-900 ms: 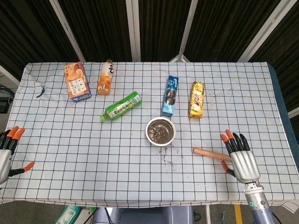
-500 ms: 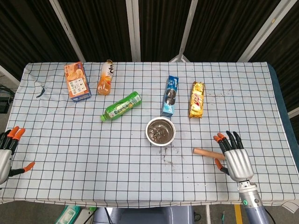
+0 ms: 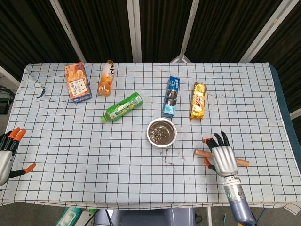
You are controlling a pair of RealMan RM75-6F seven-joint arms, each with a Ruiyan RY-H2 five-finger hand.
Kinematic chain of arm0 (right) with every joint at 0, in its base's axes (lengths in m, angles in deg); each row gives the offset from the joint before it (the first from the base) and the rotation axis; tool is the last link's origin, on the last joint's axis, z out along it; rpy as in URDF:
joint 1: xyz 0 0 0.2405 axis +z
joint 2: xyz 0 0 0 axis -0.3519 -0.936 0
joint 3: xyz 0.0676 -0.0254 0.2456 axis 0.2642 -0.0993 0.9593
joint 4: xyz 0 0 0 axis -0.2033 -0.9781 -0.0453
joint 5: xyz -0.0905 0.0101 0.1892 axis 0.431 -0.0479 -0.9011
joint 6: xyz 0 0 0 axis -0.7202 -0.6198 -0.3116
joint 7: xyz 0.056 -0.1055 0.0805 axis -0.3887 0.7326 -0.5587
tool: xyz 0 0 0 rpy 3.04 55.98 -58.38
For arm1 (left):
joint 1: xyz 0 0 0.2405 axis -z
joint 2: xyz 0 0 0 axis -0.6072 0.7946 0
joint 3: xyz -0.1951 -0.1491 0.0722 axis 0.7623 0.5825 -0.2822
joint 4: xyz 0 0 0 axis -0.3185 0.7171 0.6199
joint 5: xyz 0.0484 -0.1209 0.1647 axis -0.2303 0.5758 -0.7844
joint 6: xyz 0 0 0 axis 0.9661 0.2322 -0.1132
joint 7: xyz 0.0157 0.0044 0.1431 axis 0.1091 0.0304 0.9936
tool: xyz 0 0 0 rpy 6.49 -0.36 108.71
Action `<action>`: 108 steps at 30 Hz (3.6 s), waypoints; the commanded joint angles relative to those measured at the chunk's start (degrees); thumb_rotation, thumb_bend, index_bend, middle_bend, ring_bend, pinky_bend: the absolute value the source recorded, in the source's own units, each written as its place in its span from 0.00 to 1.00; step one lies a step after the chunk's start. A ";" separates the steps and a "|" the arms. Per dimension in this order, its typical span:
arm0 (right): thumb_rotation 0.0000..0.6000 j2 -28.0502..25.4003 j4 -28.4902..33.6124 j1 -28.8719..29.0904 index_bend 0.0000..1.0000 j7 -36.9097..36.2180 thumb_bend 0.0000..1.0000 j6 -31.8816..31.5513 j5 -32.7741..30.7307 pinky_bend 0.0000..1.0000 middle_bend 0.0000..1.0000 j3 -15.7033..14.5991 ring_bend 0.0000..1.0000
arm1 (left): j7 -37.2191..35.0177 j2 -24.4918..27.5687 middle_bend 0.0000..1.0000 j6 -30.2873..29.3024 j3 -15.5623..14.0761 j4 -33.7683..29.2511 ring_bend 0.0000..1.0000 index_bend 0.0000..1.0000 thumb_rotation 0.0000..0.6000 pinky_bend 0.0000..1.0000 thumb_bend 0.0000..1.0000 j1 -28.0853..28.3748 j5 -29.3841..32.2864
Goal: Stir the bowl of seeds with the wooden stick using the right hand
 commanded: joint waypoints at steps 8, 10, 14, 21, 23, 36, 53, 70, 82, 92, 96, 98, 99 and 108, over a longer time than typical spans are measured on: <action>1.00 4.55 -4.34 1.61 0.33 2.53 0.34 1.72 -4.06 0.00 0.38 1.11 0.16 | 0.39 -0.04 0.00 0.25 0.03 -0.11 0.00 0.00 1.00 0.00 0.02 0.09 0.29; 1.00 5.07 -4.99 1.80 0.33 2.80 0.34 1.76 -4.13 0.00 0.38 1.03 0.16 | 0.47 -0.04 0.00 0.28 0.07 -0.19 0.00 0.00 1.00 0.00 0.02 0.12 0.35; 1.00 6.06 -6.55 2.24 0.33 3.68 0.32 2.07 -4.48 0.00 0.38 0.82 0.16 | 0.64 -0.04 0.00 0.27 0.10 -0.27 0.00 0.00 1.00 0.00 0.02 0.12 0.43; 1.00 7.37 -8.21 2.63 0.33 4.23 0.26 2.58 -5.40 0.00 0.38 0.50 0.16 | 0.68 -0.08 0.00 0.33 0.08 -0.15 0.00 0.00 1.00 0.00 0.02 0.15 0.43; 1.00 7.54 -8.43 2.70 0.33 4.36 0.25 2.76 -5.62 0.00 0.38 0.36 0.16 | 0.65 -0.08 0.00 0.36 0.10 -0.18 0.00 0.00 1.00 0.00 0.02 0.18 0.45; 1.00 8.72 -10.32 3.76 0.44 3.82 0.25 3.37 -7.05 0.00 0.41 1.44 0.20 | 0.64 -0.02 0.00 0.54 0.16 -0.30 0.00 0.00 1.00 0.00 0.02 0.23 0.74; 1.00 8.09 -11.48 4.35 0.53 3.15 0.33 4.81 -9.70 0.00 0.46 1.74 0.23 | 0.66 -0.02 0.00 0.61 0.14 -0.29 0.00 0.00 1.00 0.00 0.02 0.23 0.90; 1.00 6.15 -8.99 4.18 0.63 3.65 0.59 5.19 -10.61 0.00 0.53 0.55 0.37 | 0.62 0.04 0.00 0.64 0.14 -0.49 0.00 0.00 1.00 0.00 0.02 0.23 0.97; 1.00 4.17 -7.20 3.61 0.68 2.45 0.65 3.88 -8.44 0.00 0.58 -0.71 0.44 | 0.67 0.00 0.00 0.36 0.22 -0.64 0.00 0.00 1.00 0.00 0.02 0.13 1.00; 1.00 2.25 -5.30 3.43 0.73 -0.43 0.66 3.61 -6.91 0.00 0.62 -0.85 0.47 | 0.71 -0.07 0.00 0.29 0.26 -0.58 0.00 0.00 1.00 0.00 0.02 0.10 1.05; 1.00 0.85 -2.80 3.24 0.75 -6.16 0.66 3.64 -6.34 0.00 0.63 0.30 0.48 | 0.67 -0.09 0.00 0.31 0.25 -0.54 0.00 0.00 1.00 0.00 0.02 0.10 1.05; 1.00 -0.14 -0.59 3.03 0.75 -10.31 0.67 3.83 -6.97 0.00 0.63 1.58 0.49 | 0.66 -0.10 0.00 0.33 0.26 -0.56 0.00 0.00 1.00 0.00 0.02 0.11 1.06; 1.00 -0.85 0.59 2.97 0.75 -12.36 0.68 4.13 -7.38 0.00 0.64 2.24 0.49 | 0.64 -0.08 0.00 0.40 0.24 -0.59 0.00 0.00 1.00 0.00 0.02 0.11 1.12; 1.00 -7.72 10.21 2.09 0.76 -28.72 0.69 7.13 -12.54 0.00 0.65 8.23 0.50 | 0.57 0.04 0.00 0.58 0.25 -0.90 0.00 0.00 1.00 0.00 0.02 0.12 1.32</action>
